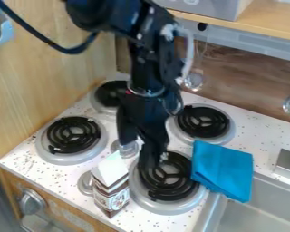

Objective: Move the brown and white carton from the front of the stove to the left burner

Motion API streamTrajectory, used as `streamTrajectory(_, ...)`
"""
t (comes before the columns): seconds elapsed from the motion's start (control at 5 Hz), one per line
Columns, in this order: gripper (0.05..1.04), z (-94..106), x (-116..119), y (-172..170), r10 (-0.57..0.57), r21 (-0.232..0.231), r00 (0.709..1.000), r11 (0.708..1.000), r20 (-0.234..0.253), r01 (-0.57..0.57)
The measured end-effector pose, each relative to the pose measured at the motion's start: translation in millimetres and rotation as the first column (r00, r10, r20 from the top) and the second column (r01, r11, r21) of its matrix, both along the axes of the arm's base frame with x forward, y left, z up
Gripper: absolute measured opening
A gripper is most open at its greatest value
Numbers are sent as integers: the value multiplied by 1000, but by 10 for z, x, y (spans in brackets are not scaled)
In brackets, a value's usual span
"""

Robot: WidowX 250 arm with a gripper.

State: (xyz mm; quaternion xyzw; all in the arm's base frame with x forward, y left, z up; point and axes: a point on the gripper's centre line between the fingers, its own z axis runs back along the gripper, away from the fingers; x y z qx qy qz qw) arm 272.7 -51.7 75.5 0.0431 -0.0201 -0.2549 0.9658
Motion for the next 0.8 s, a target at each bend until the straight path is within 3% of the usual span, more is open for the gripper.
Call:
streamTrajectory(0.6, 1001, 38, -64, 71, -35, 29, 998, 999, 47, 34)
streamTrajectory(0.8, 1001, 174, -59, 78, -31, 20, 995, 999, 93, 29)
